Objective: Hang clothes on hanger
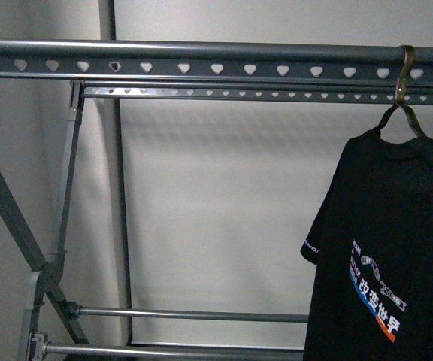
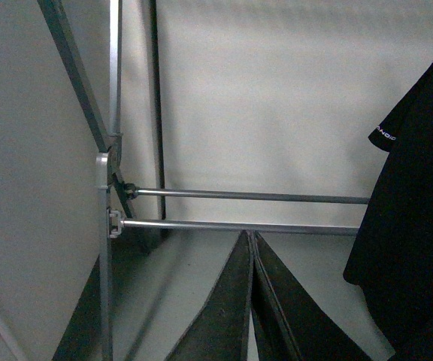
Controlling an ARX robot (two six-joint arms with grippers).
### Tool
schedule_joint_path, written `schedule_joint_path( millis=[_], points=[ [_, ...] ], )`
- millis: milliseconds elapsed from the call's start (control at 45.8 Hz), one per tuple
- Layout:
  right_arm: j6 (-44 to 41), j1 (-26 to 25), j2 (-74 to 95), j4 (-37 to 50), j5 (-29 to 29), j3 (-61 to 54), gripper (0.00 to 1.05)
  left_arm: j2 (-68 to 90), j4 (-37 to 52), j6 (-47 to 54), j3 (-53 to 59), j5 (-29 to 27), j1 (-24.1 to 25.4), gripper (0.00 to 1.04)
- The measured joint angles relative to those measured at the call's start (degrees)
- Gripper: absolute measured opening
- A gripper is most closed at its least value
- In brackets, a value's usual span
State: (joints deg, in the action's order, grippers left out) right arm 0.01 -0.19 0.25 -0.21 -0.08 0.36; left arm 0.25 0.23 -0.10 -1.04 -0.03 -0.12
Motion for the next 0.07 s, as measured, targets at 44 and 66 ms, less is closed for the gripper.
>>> schedule_joint_path(
  millis=[44, 66],
  points=[
    [0.00, 0.00, 0.00, 0.00, 0.00, 0.00, 0.13, 0.00, 0.00, -0.04, 0.00, 0.02, 0.00, 0.06],
    [0.00, 0.00, 0.00, 0.00, 0.00, 0.00, 0.18, 0.00, 0.00, -0.02, 0.00, 0.02, 0.00, 0.11]
  ],
)
